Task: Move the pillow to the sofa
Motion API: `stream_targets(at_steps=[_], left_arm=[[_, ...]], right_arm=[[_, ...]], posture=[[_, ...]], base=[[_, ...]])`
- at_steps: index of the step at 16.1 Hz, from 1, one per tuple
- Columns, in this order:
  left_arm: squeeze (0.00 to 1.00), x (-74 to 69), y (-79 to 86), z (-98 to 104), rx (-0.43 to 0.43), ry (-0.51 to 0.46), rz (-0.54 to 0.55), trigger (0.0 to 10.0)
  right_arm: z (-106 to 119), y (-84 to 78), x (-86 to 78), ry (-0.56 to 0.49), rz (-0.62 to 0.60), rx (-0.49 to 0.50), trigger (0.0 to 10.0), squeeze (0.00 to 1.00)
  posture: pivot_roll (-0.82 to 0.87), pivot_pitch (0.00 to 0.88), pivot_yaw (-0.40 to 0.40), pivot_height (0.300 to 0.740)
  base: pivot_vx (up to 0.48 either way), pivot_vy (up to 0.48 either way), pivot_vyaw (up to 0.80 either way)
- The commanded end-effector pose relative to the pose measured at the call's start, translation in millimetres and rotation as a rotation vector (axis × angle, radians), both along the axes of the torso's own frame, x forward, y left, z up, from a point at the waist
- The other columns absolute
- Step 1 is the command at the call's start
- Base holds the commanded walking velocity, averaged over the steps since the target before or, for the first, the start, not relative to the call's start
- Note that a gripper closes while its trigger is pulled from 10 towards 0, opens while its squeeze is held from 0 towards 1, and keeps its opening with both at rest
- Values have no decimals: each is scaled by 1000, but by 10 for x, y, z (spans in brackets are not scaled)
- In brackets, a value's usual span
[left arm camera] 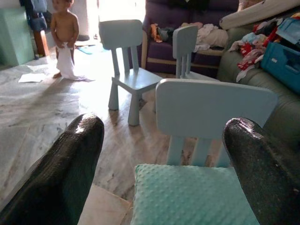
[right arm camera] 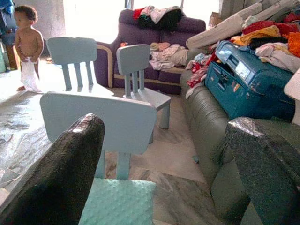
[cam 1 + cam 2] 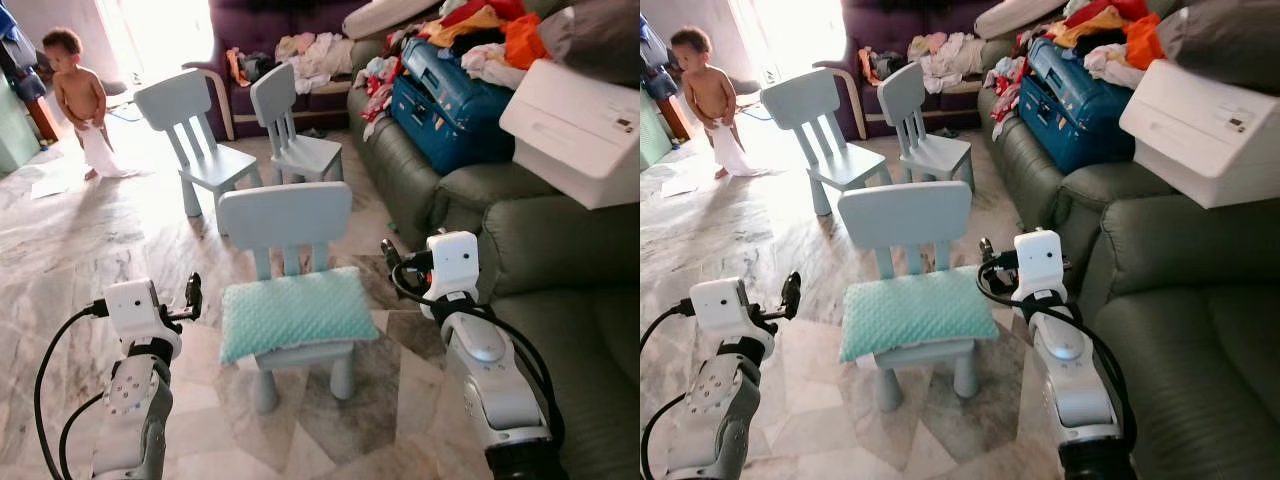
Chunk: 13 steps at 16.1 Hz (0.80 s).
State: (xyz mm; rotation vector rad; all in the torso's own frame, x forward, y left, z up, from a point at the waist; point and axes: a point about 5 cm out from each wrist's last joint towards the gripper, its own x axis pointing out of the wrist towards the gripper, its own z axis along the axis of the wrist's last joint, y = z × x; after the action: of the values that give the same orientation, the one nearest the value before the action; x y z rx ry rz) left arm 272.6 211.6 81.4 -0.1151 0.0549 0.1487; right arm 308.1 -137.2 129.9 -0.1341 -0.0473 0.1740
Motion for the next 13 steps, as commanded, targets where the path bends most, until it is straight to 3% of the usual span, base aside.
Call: stream_targets(at_steps=[1,13], left_arm=[[0,-1,23,7,-5,-5,1,10000],[0,-8,9,-11,-20,0,5,10000]], right_arm=[[38,8,3,-12,7,3,10000,0],[40,2,4,-11,17,-10,10000,0]], posture=[[-99,0,19,740],[-100,0,11,740]], base=[[435,0,0],[425,0,0]])
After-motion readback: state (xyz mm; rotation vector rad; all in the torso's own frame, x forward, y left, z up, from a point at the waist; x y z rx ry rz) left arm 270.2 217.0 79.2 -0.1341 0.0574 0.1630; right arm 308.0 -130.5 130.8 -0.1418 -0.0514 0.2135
